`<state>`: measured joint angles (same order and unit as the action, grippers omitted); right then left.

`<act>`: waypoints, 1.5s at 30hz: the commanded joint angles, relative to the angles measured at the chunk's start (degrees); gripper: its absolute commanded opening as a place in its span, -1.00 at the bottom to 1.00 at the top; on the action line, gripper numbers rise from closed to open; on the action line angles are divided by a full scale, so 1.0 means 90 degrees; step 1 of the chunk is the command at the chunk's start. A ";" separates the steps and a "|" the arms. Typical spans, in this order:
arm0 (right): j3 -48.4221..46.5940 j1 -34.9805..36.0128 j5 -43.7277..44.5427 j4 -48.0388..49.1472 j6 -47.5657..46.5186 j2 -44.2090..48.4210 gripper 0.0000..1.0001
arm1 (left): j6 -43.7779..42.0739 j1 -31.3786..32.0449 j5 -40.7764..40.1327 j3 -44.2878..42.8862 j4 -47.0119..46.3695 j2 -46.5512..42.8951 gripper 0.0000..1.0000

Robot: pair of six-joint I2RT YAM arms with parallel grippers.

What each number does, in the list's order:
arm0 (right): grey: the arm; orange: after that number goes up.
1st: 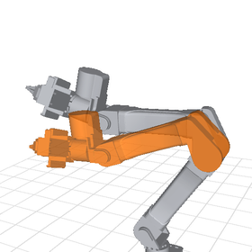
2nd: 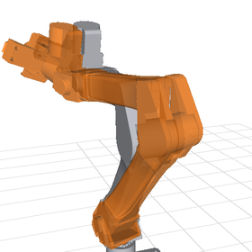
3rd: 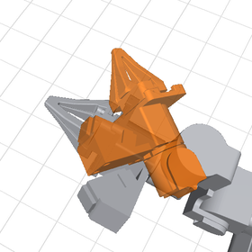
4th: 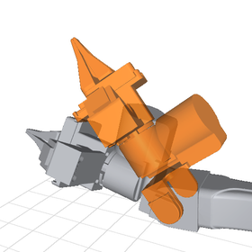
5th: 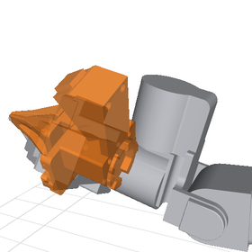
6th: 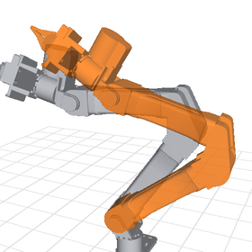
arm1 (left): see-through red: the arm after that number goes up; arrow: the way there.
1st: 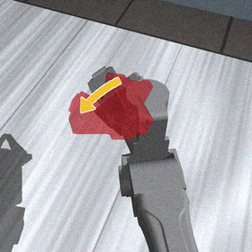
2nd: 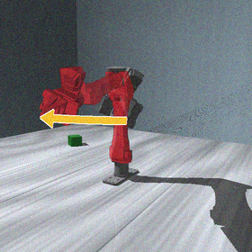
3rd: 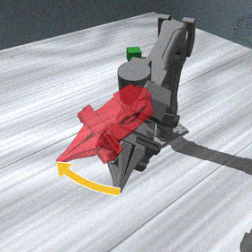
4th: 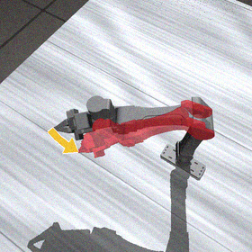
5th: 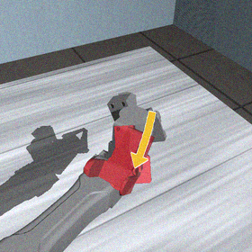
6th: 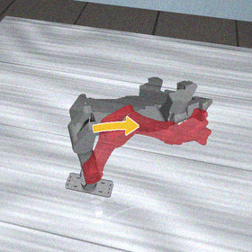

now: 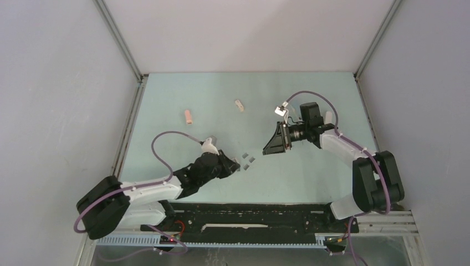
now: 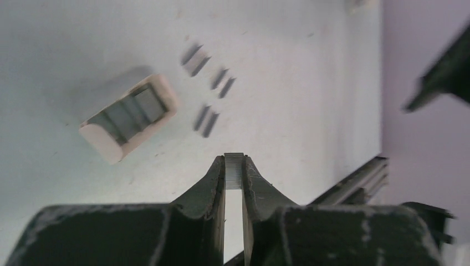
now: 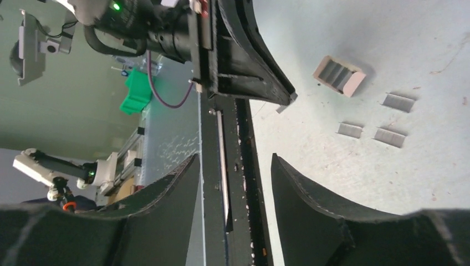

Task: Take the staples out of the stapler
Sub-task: Pick up the staple from the center of the board.

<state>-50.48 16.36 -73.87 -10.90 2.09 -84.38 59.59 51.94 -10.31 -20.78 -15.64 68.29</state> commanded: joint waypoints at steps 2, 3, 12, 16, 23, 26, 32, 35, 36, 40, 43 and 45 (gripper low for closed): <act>0.0221 0.0247 -0.0354 0.1101 0.1052 -0.0150 0.29 | 0.0311 -0.0239 0.0215 0.0377 -0.1167 -0.0953 -0.71; 0.0306 0.0295 -0.0391 0.1534 0.1352 -0.0194 0.34 | 0.0355 -0.0282 0.0239 0.0417 -0.1293 -0.1081 -0.71; 0.0433 0.0737 -0.0671 0.2748 0.2643 -0.0350 0.42 | 0.0468 -0.0419 0.0235 0.0364 -0.1800 -0.1677 -0.71; 0.0433 0.0825 -0.0704 0.2946 0.2914 -0.0400 0.41 | 0.0492 -0.0424 0.0163 0.0386 -0.1942 -0.1715 -0.71; 0.0594 0.0811 -0.0723 0.3924 0.3857 -0.0369 0.42 | 0.0674 -0.0476 0.0220 0.0422 -0.2544 -0.1429 -0.71; 0.0621 0.0790 -0.0708 0.4224 0.4203 -0.0387 0.42 | 0.0727 -0.0493 0.0251 0.0395 -0.2750 -0.1343 -0.71; 0.0649 0.0808 -0.0657 0.4646 0.4710 -0.0388 0.41 | 0.0764 -0.0508 0.0301 0.0323 -0.2839 -0.1314 -0.71; 0.0646 0.0828 -0.0567 0.4624 0.4747 -0.0372 0.39 | 0.0808 -0.0510 0.0310 0.0341 -0.2957 -0.1291 -0.71; 0.0646 0.0820 -0.0513 0.4599 0.4754 -0.0376 0.39 | 0.0831 -0.0515 0.0352 0.0339 -0.3018 -0.1269 -0.71; 0.0648 0.0790 -0.0389 0.4807 0.4999 -0.0429 0.38 | 0.0950 -0.0503 0.0529 0.0282 -0.3246 -0.1092 -0.71; 0.0649 0.0792 -0.0275 0.4955 0.5163 -0.0432 0.36 | 0.1072 -0.0475 0.0658 0.0266 -0.3603 -0.0840 -0.71; 0.0648 0.0806 -0.0193 0.4942 0.5185 -0.0434 0.36 | 0.1124 -0.0420 0.0700 0.0218 -0.3776 -0.0641 -0.71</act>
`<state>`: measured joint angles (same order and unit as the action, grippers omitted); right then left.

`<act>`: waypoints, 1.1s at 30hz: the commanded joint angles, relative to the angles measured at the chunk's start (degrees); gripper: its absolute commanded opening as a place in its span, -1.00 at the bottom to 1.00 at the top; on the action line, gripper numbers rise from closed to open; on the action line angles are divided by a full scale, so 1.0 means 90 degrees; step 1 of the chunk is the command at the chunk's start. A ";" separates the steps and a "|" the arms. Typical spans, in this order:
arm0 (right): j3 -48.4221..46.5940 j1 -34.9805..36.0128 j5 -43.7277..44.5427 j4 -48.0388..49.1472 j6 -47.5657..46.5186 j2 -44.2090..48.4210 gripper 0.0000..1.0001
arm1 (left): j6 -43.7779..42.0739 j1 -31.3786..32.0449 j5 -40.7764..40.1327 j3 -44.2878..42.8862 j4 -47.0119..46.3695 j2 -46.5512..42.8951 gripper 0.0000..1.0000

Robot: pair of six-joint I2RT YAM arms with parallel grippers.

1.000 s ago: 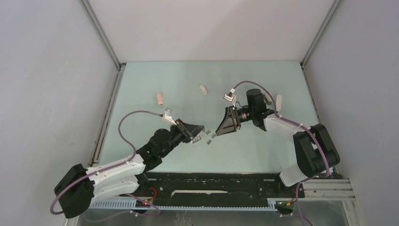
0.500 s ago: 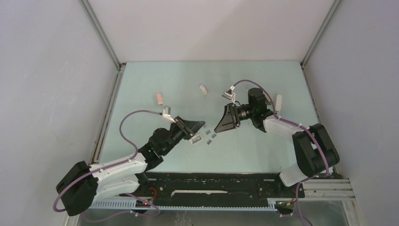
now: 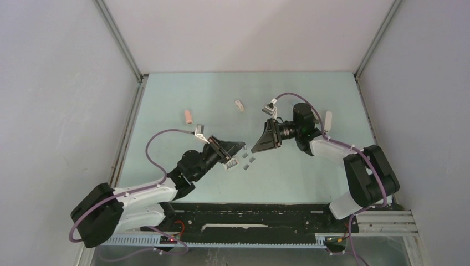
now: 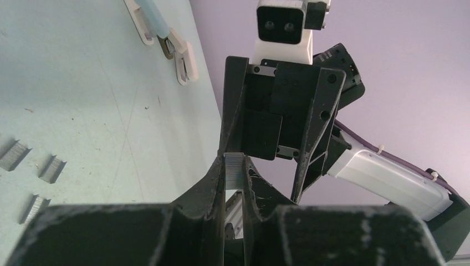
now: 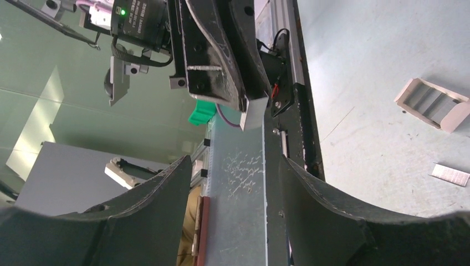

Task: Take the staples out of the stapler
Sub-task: Pick up the staple from the center of the board.

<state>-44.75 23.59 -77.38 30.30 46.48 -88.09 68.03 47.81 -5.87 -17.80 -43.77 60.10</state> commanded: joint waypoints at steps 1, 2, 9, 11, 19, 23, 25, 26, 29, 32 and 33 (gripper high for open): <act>0.0012 0.0018 0.0225 0.0351 0.0239 -0.0033 0.36 | 0.0194 0.0057 0.0212 -0.0146 -0.0716 0.0359 -0.71; 0.0007 0.0031 0.0253 0.0314 0.0223 -0.0036 0.36 | 0.0206 0.0080 0.0221 -0.0180 -0.0770 0.0434 -0.71; 0.0002 -0.0033 0.0467 0.0003 0.0072 -0.0075 0.34 | 0.0248 0.0174 0.0227 -0.0314 -0.0933 0.0697 -0.71; 0.0002 -0.0012 0.0511 -0.0036 0.0050 -0.0076 0.33 | 0.0263 0.0194 0.0233 -0.0336 -0.0977 0.0744 -0.71; 0.0007 0.0097 0.0448 0.0137 0.0152 -0.0160 0.30 | 0.0359 0.0229 0.0276 -0.0371 -0.1240 0.0899 -0.71; 0.0002 0.0122 0.0439 0.0208 0.0206 -0.0203 0.25 | 0.0383 0.0225 0.0290 -0.0371 -0.1325 0.0927 -0.71; 0.0002 0.0137 0.0419 0.0246 0.0240 -0.0219 0.21 | 0.0402 0.0225 0.0291 -0.0366 -0.1351 0.0939 -0.71; 0.0008 0.0133 0.0407 0.0261 0.0254 -0.0221 0.19 | 0.0410 0.0230 0.0292 -0.0357 -0.1370 0.0935 -0.71; 0.0003 0.0132 0.0388 0.0314 0.0293 -0.0217 0.07 | 0.0430 0.0228 0.0313 -0.0352 -0.1431 0.0975 -0.71; 0.0009 0.0133 0.0371 0.0375 0.0353 -0.0207 -0.02 | 0.0455 0.0226 0.0334 -0.0351 -0.1481 0.1005 -0.71; 0.0006 0.0132 0.0359 0.0418 0.0380 -0.0200 -0.05 | 0.0464 0.0232 0.0344 -0.0349 -0.1491 0.1012 -0.71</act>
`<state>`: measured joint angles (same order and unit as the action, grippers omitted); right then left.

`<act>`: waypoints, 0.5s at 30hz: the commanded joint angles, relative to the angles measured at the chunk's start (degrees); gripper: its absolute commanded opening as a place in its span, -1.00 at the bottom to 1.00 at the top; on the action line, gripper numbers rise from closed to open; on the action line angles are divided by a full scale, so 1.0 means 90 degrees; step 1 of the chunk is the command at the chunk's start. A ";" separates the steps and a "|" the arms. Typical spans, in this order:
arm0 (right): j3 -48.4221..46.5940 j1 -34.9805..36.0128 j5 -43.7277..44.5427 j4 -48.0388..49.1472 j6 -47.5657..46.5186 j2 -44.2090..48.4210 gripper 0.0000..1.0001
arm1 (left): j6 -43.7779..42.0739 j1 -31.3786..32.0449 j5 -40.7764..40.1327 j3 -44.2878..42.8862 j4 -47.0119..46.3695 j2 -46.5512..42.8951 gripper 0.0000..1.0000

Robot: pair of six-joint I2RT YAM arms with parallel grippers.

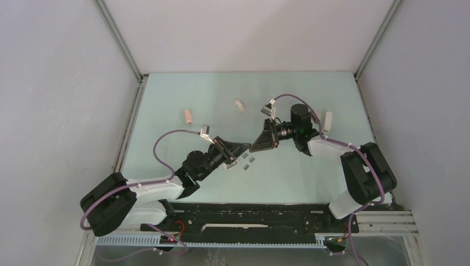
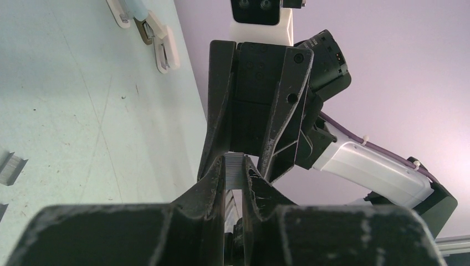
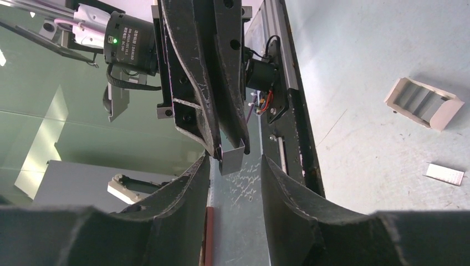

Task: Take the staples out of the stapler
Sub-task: Pick up the staple from the center of the board.

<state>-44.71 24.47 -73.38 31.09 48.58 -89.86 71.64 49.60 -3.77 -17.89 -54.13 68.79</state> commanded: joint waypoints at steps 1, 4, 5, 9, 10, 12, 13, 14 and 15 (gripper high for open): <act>0.0002 0.0035 -0.0089 0.0356 0.0166 0.0008 -0.07 | 0.0071 0.0030 0.0114 -0.0337 -0.0350 0.0059 -0.71; 0.0006 0.0040 -0.0094 0.0370 0.0170 0.0014 -0.12 | 0.0099 0.0026 0.0126 -0.0322 -0.0432 0.0103 -0.71; 0.0011 0.0036 -0.0101 0.0377 0.0181 0.0019 -0.14 | 0.0105 0.0026 0.0139 -0.0322 -0.0460 0.0118 -0.71; 0.0002 0.0031 -0.0119 0.0403 0.0216 0.0014 -0.21 | 0.0127 0.0033 0.0174 -0.0313 -0.0538 0.0173 -0.71; 0.0004 0.0027 -0.0126 0.0416 0.0220 0.0019 -0.22 | 0.0137 0.0029 0.0167 -0.0304 -0.0554 0.0177 -0.71; 0.0006 0.0031 -0.0123 0.0417 0.0227 0.0024 -0.27 | 0.0139 0.0026 0.0158 -0.0289 -0.0558 0.0178 -0.71; 0.0003 0.0026 -0.0133 0.0418 0.0227 0.0024 -0.31 | 0.0132 0.0028 0.0151 -0.0288 -0.0558 0.0178 -0.71; 0.0000 0.0027 -0.0130 0.0416 0.0230 0.0029 -0.34 | 0.0136 0.0031 0.0146 -0.0285 -0.0558 0.0178 -0.71; 0.0005 0.0027 -0.0133 0.0418 0.0218 0.0033 -0.37 | 0.0142 0.0026 0.0137 -0.0281 -0.0563 0.0178 -0.70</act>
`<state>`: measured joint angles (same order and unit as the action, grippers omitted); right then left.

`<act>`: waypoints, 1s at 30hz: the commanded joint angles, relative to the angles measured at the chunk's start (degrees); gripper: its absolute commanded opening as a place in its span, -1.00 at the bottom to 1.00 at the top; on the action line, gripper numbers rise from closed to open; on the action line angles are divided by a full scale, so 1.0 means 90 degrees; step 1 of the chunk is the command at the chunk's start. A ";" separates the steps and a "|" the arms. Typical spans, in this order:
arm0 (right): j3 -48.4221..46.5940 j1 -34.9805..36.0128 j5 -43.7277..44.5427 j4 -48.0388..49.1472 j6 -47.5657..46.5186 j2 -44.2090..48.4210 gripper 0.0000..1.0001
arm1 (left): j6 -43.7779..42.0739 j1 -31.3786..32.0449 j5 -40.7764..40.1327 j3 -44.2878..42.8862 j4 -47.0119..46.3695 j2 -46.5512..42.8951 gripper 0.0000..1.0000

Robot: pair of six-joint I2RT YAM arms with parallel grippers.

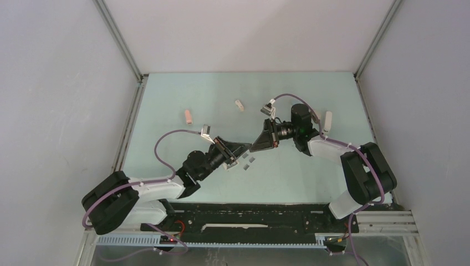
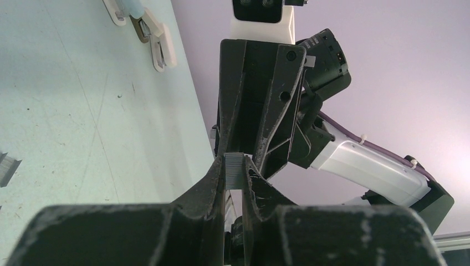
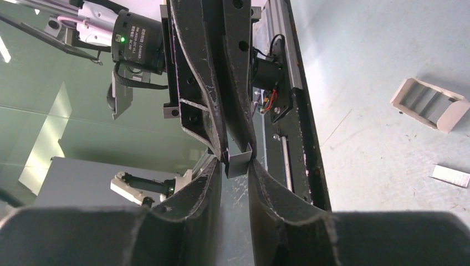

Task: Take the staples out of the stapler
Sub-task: Pick up the staple from the center of the board.

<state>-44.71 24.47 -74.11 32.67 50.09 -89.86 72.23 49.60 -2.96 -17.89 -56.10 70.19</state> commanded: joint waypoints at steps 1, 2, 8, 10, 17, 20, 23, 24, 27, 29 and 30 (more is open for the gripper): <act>0.0002 0.0028 -0.0048 0.0230 0.0050 0.0033 -0.41 | 0.0073 0.0029 0.0046 -0.0270 -0.0349 0.0018 -0.70; -0.0001 0.0026 -0.0052 0.0228 0.0042 0.0028 -0.45 | 0.0072 0.0032 0.0041 -0.0268 -0.0349 0.0014 -0.70; -0.0001 0.0007 -0.0031 0.0145 -0.0045 0.0042 -0.56 | 0.0052 0.0032 0.0070 -0.0259 -0.0359 -0.0007 -0.62; -0.0007 -0.0004 -0.0031 0.0097 -0.0100 0.0056 -0.57 | 0.0026 0.0026 0.0092 -0.0250 -0.0359 -0.0016 -0.53; -0.0125 0.0003 -0.0007 -0.0583 -0.0716 0.0135 -0.58 | -0.0108 -0.0033 0.0119 -0.0141 -0.0369 -0.0130 0.11; -0.0130 -0.0011 0.0005 -0.0781 -0.0986 0.0178 -0.59 | -0.0276 -0.0128 0.0152 -0.0039 -0.0234 -0.0370 0.26; -0.0221 -0.0072 0.0046 -0.1402 -0.1614 0.0270 -0.60 | -0.0659 -0.0220 0.0067 0.0074 0.0417 -0.0961 0.38; -0.0264 -0.0122 0.0086 -0.1708 -0.1894 0.0318 -0.59 | -0.0818 -0.0255 -0.0005 0.0125 0.0702 -0.1240 0.45; -0.0443 -0.0277 0.0283 -0.2856 -0.2891 0.0452 -0.60 | -0.1491 -0.0330 -0.0394 0.0155 0.2184 -0.2338 0.72; -0.0695 -0.0416 0.0507 -0.3916 -0.3804 0.0534 -0.61 | -0.2223 -0.0350 -0.0772 0.0029 0.3593 -0.3096 0.93; -0.0810 -0.0478 0.0665 -0.4346 -0.4211 0.0577 -0.61 | -0.2565 -0.0346 -0.0930 -0.0059 0.4174 -0.3450 0.99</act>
<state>-46.65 22.28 -72.14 11.33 29.74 -88.38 62.46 47.09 -4.97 -17.56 -39.90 49.10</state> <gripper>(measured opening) 0.221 0.943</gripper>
